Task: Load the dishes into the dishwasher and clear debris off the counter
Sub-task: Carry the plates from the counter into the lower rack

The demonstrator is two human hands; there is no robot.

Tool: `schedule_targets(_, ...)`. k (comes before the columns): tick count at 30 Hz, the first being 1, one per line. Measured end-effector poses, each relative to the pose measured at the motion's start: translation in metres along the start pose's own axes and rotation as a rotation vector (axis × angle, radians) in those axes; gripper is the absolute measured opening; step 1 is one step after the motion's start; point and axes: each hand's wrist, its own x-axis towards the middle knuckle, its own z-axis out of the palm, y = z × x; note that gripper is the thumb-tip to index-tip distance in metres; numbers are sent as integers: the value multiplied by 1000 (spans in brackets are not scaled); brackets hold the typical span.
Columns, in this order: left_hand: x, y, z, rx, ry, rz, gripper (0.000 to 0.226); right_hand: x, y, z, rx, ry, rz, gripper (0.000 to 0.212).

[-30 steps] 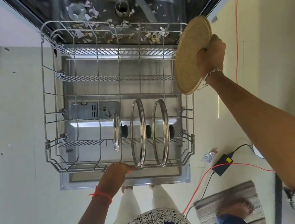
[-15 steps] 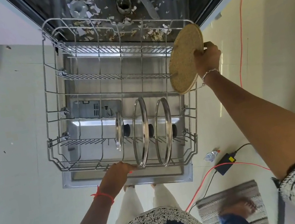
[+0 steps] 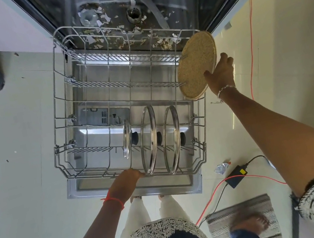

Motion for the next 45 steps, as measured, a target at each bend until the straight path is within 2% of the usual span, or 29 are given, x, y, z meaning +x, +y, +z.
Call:
schedule_targets(3, -5, 8, -10, 37, 7, 16, 41, -19, 6, -3, -108, -25, -148, 62)
schedule_targets(8, -16, 21, -33, 172, 48, 68, 41, -60, 4, -4, -259, -174, -321, 69)
schedule_targets(11, -28, 36, -57, 199, 100, 56, 37, -90, -9, -4, -324, -247, -416, 63)
schedule_targets(15, -56, 50, -99, 147, 181, 55, 45, -139, -37, -14, -399, -322, -542, 52)
schedule_targets(18, -91, 58, -130, 163, 272, 42, 47, -179, -67, -32, -425, -362, -647, 47)
schedule_targets(20, -112, 62, -147, 256, 391, 68, 50, -201, -84, -42, -466, -380, -711, 44)
schedule_targets(21, -125, 62, -155, 297, 472, 81, 55, -212, -95, -48, -494, -383, -748, 44)
schedule_targets(24, -161, 57, -172, 363, 576, 14, 71, -236, -123, -63, -577, -391, -857, 44)
schedule_targets(32, -237, -2, -222, 446, 700, -98, 76, -284, -230, -73, -639, -367, -982, 52)
schedule_targets(39, -314, -109, -280, 501, 744, -168, 79, -338, -339, -26, -606, -295, -992, 50)
schedule_targets(45, -383, -201, -317, 416, 789, -212, 75, -388, -430, 21, -564, -275, -993, 51)
